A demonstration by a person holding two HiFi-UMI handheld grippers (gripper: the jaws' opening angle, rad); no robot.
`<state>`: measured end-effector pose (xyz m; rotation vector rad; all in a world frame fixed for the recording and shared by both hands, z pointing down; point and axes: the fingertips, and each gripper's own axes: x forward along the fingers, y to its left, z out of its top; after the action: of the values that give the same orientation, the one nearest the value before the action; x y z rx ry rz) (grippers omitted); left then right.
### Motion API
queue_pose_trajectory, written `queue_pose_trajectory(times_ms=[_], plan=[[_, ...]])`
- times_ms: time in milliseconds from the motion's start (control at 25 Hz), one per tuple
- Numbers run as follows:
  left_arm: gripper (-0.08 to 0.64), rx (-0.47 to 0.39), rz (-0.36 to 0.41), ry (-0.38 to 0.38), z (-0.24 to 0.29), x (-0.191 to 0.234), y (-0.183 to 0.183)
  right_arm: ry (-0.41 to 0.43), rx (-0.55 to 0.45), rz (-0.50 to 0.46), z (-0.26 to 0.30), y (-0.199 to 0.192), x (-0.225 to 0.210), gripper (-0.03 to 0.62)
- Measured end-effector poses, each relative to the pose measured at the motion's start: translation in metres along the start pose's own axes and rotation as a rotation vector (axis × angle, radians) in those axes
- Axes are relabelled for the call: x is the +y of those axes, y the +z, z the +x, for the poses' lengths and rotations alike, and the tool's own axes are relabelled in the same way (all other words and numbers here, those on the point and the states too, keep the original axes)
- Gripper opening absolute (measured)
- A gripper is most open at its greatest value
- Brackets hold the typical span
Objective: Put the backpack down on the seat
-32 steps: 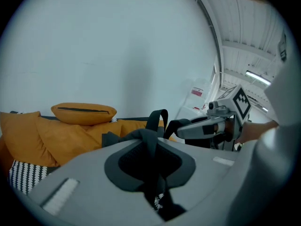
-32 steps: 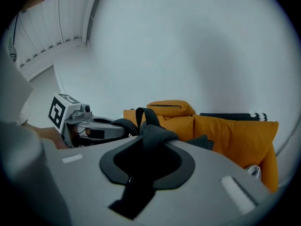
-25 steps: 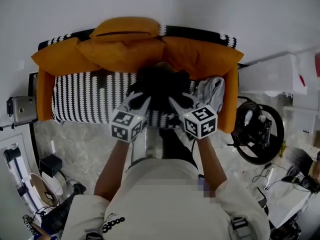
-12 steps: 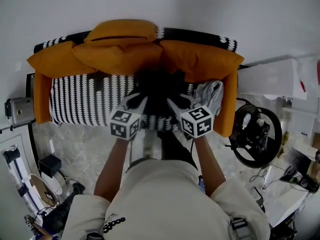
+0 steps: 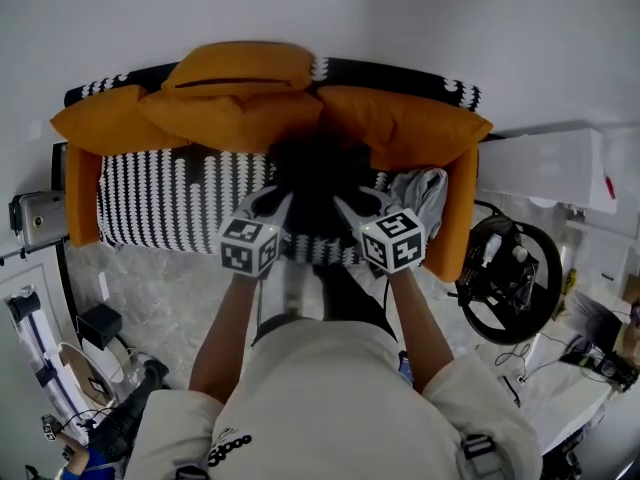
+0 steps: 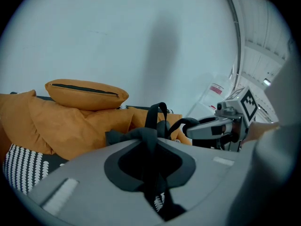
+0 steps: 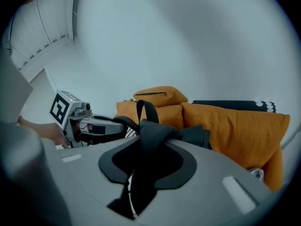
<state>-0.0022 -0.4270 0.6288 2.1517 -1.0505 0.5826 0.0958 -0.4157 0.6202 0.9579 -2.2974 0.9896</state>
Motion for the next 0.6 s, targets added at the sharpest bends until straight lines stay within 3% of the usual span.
queue_pose_trajectory(times_ms=[600], plan=[[0.051,-0.008,-0.033,0.046,0.048,0.016,0.019,0.014,0.02,-0.018,0.024,0.016,-0.057,0.107]])
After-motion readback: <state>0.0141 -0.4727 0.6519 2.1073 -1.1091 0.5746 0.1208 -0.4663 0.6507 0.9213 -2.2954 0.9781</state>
